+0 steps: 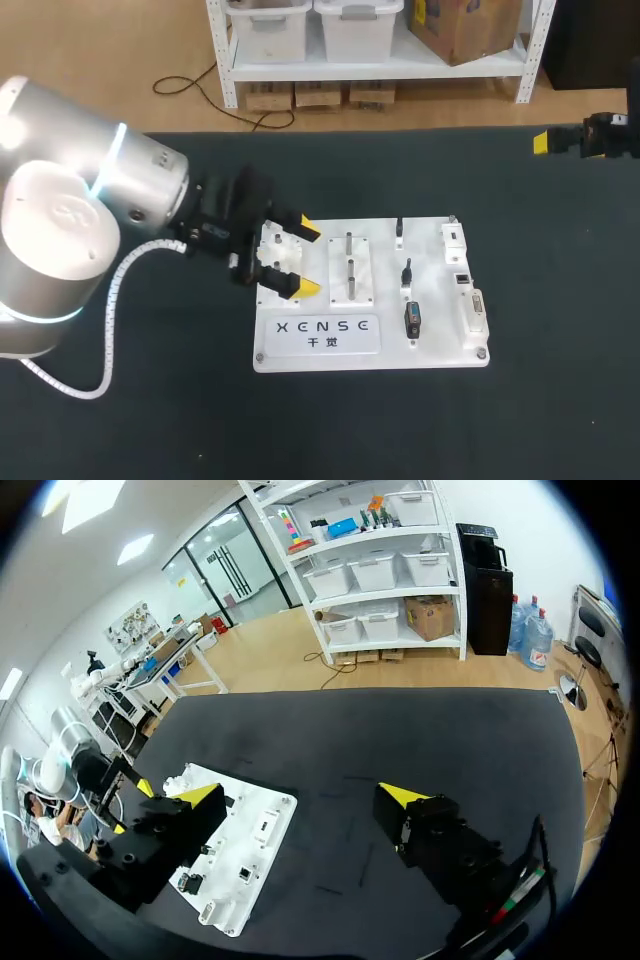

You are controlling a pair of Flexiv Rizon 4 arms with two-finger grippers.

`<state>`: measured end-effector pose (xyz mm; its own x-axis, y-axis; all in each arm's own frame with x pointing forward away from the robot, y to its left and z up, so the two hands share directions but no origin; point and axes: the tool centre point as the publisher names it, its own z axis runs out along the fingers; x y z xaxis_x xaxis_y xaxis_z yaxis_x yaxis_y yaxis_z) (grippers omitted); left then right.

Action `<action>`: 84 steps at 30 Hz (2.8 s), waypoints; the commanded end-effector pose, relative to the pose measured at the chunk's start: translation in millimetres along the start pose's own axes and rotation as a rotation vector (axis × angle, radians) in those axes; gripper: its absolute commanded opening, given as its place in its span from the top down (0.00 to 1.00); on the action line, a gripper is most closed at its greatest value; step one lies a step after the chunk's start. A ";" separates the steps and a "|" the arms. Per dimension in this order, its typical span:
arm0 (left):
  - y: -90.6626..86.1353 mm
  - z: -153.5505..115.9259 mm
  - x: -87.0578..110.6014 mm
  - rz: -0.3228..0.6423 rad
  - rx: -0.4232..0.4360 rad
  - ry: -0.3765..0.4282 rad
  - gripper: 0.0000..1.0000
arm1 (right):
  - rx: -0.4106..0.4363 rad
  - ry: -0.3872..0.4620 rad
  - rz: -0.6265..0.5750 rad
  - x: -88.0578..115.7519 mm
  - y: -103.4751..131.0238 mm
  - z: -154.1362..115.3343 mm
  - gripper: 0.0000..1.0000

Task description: Insert the Ethernet cable into its matching sockets.

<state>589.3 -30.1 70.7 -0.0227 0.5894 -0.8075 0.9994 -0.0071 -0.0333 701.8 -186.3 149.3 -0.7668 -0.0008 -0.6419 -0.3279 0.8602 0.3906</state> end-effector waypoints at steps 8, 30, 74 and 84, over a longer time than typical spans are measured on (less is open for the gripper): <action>-0.3 1.0 0.2 -0.001 -0.002 0.001 0.00 | 0.002 0.000 0.000 0.2 0.3 -0.4 0.00; -0.3 1.0 0.2 -0.001 -0.002 0.001 0.00 | 0.227 0.273 -0.013 5.4 130.1 47.7 0.00; -0.3 1.0 0.2 -0.001 -0.002 0.001 0.00 | 0.445 0.571 0.052 147.0 154.4 130.2 0.00; -0.3 1.0 0.2 -0.001 -0.002 0.001 0.00 | 0.460 0.588 0.036 153.9 153.0 133.7 0.03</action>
<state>589.1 -30.2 70.9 -0.0233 0.5903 -0.8069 0.9994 -0.0064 -0.0335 607.6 12.1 23.9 -0.9837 -0.1322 -0.1221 -0.1343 0.9909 0.0093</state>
